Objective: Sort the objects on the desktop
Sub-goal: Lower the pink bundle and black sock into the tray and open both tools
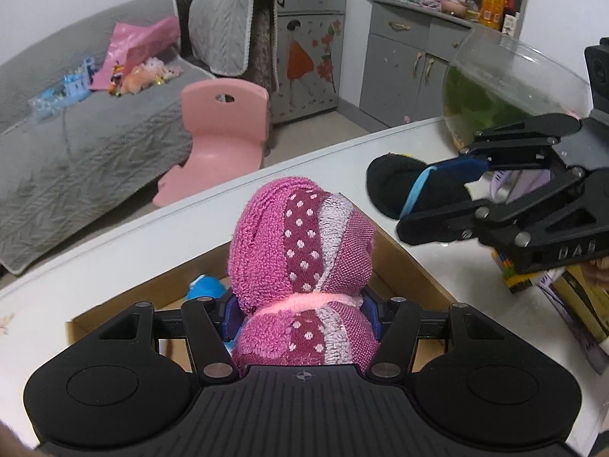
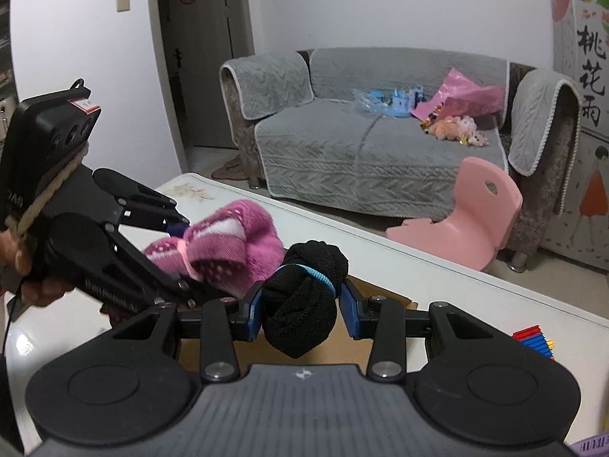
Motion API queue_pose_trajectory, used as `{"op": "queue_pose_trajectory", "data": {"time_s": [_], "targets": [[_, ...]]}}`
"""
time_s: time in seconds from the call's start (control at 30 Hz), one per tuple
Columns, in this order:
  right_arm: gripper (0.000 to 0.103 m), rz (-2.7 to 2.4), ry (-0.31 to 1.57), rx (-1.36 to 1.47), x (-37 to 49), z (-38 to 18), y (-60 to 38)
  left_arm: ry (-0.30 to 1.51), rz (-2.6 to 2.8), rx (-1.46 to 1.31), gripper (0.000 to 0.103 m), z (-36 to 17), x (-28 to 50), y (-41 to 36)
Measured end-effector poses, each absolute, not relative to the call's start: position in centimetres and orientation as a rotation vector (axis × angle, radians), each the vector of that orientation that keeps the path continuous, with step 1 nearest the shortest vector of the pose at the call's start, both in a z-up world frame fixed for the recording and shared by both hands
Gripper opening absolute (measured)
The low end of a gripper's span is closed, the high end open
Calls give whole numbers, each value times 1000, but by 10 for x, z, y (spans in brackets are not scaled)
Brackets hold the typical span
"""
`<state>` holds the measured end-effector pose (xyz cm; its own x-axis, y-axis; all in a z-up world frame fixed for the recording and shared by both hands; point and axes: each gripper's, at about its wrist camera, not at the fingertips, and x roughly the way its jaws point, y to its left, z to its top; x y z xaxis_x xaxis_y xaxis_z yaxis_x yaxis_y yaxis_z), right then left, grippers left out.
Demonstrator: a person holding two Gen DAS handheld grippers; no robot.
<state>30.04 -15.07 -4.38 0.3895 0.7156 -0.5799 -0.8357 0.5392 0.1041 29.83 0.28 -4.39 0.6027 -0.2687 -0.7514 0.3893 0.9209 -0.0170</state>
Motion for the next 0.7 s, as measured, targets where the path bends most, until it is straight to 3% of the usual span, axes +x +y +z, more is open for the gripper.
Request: {"op": "queue_pose_trajectory", "data": {"time_s": [0.7], "targets": [[37, 891, 736, -315, 325, -101, -117, 921, -269, 162, 64, -111, 351, -7]]}}
